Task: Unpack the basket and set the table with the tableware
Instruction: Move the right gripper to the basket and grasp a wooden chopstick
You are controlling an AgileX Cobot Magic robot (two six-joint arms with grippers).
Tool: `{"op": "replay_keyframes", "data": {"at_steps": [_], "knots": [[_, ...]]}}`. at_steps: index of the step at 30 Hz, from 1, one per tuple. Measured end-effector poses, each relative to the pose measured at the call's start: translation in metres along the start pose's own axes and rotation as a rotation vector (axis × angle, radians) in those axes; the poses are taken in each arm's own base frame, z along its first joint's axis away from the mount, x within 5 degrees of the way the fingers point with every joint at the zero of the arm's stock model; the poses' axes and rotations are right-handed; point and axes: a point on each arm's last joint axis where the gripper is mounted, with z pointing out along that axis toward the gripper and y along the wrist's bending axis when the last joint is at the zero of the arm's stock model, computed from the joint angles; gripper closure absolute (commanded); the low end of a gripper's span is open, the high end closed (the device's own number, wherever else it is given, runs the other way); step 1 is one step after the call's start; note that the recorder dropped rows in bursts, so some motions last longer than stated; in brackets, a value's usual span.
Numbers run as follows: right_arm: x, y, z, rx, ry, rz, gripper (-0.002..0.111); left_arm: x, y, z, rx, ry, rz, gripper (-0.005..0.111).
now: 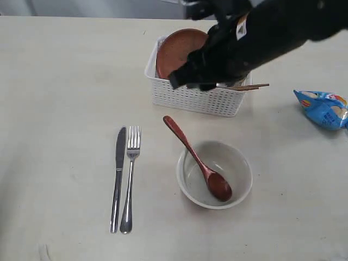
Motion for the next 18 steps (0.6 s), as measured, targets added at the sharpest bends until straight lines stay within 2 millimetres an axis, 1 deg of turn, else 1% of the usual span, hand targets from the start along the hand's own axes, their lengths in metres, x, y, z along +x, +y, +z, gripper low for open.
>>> {"op": "replay_keyframes", "data": {"at_steps": [2, 4, 6, 8, 11, 14, 18], "knots": [[-0.010, -0.015, -0.005, 0.053, 0.078, 0.013, 0.065, 0.000, 0.000, 0.000, 0.000, 0.000, 0.000, 0.107], [-0.014, -0.028, -0.005, 0.100, 0.170, 0.014, 0.065, 0.000, 0.000, 0.000, 0.000, 0.000, 0.000, 0.107], [-0.017, -0.040, -0.001, 0.148, 0.257, -0.014, 0.065, 0.000, 0.000, 0.000, 0.000, 0.000, 0.000, 0.107], [-0.014, -0.049, 0.008, 0.187, 0.347, -0.079, 0.065, 0.000, 0.000, 0.000, 0.000, 0.000, 0.000, 0.107], [-0.008, -0.055, 0.023, 0.224, 0.447, -0.172, 0.065, 0.000, 0.000, 0.000, 0.000, 0.000, 0.000, 0.107], [-0.005, -0.061, 0.035, 0.262, 0.498, -0.229, 0.065, 0.000, 0.000, 0.000, 0.000, 0.000, 0.000, 0.107], [-0.003, -0.067, 0.046, 0.302, 0.537, -0.279, 0.065, 0.000, 0.000, 0.000, 0.000, 0.000, 0.000, 0.107]]}}
